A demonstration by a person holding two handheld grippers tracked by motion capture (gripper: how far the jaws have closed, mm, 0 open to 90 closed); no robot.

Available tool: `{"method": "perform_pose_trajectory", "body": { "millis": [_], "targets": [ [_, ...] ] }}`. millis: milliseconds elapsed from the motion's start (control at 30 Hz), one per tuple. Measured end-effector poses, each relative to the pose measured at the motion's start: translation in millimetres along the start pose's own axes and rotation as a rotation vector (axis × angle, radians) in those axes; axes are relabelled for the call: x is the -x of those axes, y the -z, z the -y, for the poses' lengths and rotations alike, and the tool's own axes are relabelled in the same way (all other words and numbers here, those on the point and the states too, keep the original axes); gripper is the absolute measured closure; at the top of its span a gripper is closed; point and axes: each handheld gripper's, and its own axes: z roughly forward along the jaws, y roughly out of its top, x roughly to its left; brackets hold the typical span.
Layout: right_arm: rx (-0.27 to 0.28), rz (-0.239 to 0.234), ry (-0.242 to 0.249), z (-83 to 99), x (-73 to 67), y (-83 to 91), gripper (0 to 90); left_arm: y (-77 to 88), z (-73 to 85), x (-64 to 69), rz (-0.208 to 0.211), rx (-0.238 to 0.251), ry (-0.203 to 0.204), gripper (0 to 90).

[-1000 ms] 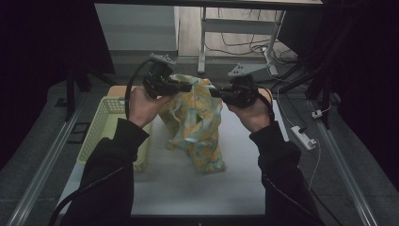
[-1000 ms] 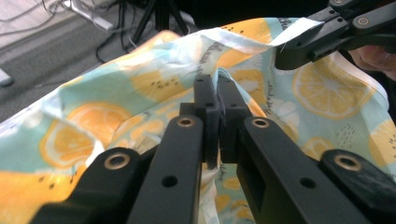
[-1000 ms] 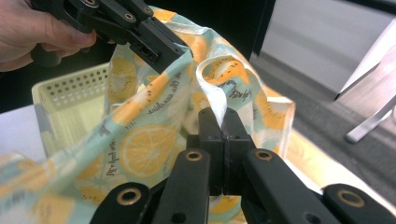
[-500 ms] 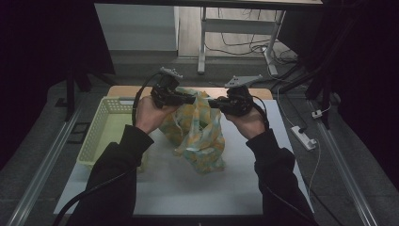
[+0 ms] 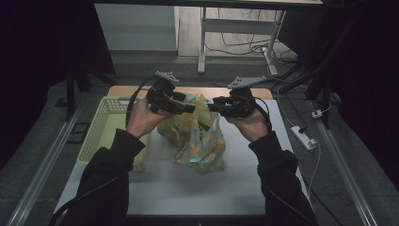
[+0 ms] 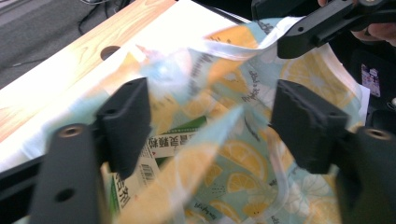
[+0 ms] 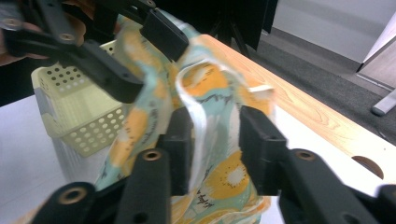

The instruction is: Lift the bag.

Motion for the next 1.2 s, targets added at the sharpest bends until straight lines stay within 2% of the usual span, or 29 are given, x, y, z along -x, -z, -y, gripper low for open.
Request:
{"method": "perform_pose_trajectory", "body": {
  "millis": [67, 233, 500, 600, 767, 900, 1200],
  "targets": [
    [0.002, -0.002, -0.002, -0.6, -1.3, 1.8, 59.7, 5.4, 1.4, 1.0, 0.013, 0.008, 0.006, 22.4],
    [0.009, -0.004, 0.0, -0.1, -5.0, 6.3, 54.4, 18.7, 6.9, 3.3, 0.012, 0.008, 0.009, 13.2],
    [0.041, -0.02, -0.027, 4.9, -6.6, 19.1, 46.1, 40.0, 24.3, 6.0, -0.005, 0.033, 0.001, 7.4],
    [0.039, -0.01, -0.03, 9.7, -6.5, 23.4, 43.9, 48.7, 32.7, 7.0, -0.016, 0.047, 0.002, 4.8],
    [0.04, -0.002, -0.044, 20.5, -3.9, 25.8, 39.0, 62.6, 50.9, 5.3, -0.033, 0.058, 0.015, 0.3],
    [0.042, 0.007, -0.052, 29.7, -3.7, 27.9, 35.0, 71.6, 69.3, 3.9, -0.049, 0.06, 0.03, 0.0],
    [0.032, 0.024, -0.057, 51.1, -11.9, 32.2, 23.8, 88.9, 109.3, 9.3, -0.08, 0.064, 0.056, 0.0]
  ]
}}
